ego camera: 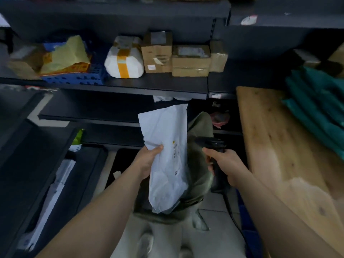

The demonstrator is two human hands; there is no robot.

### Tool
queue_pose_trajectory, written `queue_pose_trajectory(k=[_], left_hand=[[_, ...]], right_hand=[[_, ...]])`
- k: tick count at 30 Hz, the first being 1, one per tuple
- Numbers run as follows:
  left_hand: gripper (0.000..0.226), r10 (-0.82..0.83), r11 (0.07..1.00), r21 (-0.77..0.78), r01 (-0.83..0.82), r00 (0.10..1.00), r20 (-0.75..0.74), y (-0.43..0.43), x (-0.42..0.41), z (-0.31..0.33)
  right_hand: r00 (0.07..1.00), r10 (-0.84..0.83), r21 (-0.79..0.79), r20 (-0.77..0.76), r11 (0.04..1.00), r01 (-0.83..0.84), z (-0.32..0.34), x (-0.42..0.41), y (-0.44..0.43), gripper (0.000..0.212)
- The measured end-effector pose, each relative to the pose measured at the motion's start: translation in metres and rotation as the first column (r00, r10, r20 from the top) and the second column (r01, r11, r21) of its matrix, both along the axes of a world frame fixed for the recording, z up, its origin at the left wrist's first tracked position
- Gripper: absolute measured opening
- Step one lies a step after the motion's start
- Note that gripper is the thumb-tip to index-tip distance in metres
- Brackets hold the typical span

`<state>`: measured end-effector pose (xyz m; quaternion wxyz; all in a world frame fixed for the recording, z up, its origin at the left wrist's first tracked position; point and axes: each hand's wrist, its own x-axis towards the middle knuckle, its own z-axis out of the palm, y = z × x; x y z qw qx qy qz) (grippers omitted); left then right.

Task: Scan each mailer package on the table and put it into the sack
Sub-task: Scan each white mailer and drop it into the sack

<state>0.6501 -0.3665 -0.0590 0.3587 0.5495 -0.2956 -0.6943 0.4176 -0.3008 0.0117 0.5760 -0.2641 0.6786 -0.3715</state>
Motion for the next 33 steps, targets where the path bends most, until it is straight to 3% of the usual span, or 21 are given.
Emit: queue_pose_trajectory(k=[3,6,8,10,14,17,25,29,33], left_hand=[[0.035,-0.169,0.984,0.064,0.168,0.985,0.016,-0.029,-0.009,-0.029],[0.055,-0.292,0.956,0.051,0.287,0.944,0.153,-0.053,-0.009,-0.077],[0.050,-0.371,0.928,0.094,0.359,0.893,0.253,-0.062,-0.010,-0.107],[0.035,-0.411,0.911,0.140,0.388,0.829,0.380,-0.065,-0.011,-0.129],[0.042,-0.531,0.847,0.323,0.422,0.690,0.491,-0.063,-0.003,-0.174],[0.047,-0.535,0.841,0.381,0.383,0.689,0.489,-0.059,0.002,-0.192],[0.047,-0.504,0.864,0.344,0.368,0.615,0.607,-0.046,0.015,-0.160],[0.026,-0.518,0.835,0.270,0.480,0.522,0.678,-0.043,0.027,-0.115],[0.032,-0.471,0.758,0.114,0.643,0.417,0.777,-0.037,0.014,-0.049]], right_hand=[[0.996,-0.080,0.032,-0.028,0.996,0.081,-0.016,0.006,-0.009,0.018],[0.988,-0.142,0.059,-0.061,0.988,0.146,-0.032,0.014,-0.016,0.020],[0.982,-0.167,0.073,-0.087,0.982,0.174,-0.045,0.017,-0.019,0.022],[0.975,-0.170,0.077,-0.143,0.980,0.182,-0.058,0.019,-0.020,0.024],[0.958,-0.101,0.061,-0.269,0.991,0.121,-0.071,0.023,-0.022,0.031],[0.963,-0.074,0.087,-0.260,0.991,0.100,-0.077,0.026,-0.018,0.030],[0.963,-0.089,0.088,-0.255,0.989,0.115,-0.058,0.037,-0.006,0.027],[0.958,-0.096,0.055,-0.269,0.992,0.115,-0.025,0.042,0.011,0.023],[0.945,-0.145,0.019,-0.294,0.987,0.157,0.019,0.036,0.040,0.021]])
